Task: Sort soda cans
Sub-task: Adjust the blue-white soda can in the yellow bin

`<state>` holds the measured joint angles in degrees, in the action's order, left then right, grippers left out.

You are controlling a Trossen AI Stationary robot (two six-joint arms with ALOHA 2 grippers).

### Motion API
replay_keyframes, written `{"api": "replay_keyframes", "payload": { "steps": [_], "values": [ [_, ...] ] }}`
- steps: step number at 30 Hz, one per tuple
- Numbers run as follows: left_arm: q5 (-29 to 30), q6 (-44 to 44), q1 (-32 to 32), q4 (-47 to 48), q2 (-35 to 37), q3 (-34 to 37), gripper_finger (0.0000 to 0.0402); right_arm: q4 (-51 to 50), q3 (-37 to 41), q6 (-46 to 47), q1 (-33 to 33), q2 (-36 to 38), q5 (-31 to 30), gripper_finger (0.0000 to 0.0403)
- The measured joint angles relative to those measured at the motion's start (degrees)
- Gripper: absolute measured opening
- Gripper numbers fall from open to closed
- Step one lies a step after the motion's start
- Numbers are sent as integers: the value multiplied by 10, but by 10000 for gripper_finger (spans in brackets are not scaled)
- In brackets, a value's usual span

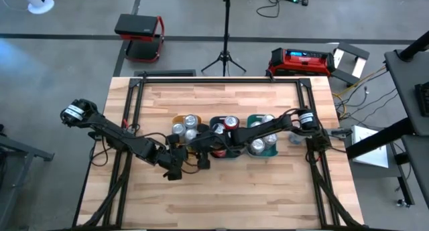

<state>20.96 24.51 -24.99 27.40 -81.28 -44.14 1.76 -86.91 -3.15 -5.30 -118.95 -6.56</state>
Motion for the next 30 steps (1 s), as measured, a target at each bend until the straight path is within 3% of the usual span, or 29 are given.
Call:
{"api": "replay_keyframes", "payload": {
  "steps": [7, 12, 19, 30],
  "values": [
    [-4, 1, 0, 0, 0, 0, 0, -11, 0, 4, 8, 0, -6, 155],
    [-5, 1, 0, 0, 0, 0, 0, -11, 1, 9, 7, -1, 72, 159],
    [-6, 2, 0, -1, 0, -1, 0, -34, 1, -28, -3, -6, -35, 148],
    [-8, 1, 0, -4, 0, -1, 0, -58, -29, -70, -14, -6, 14, 143]
  ]
}}
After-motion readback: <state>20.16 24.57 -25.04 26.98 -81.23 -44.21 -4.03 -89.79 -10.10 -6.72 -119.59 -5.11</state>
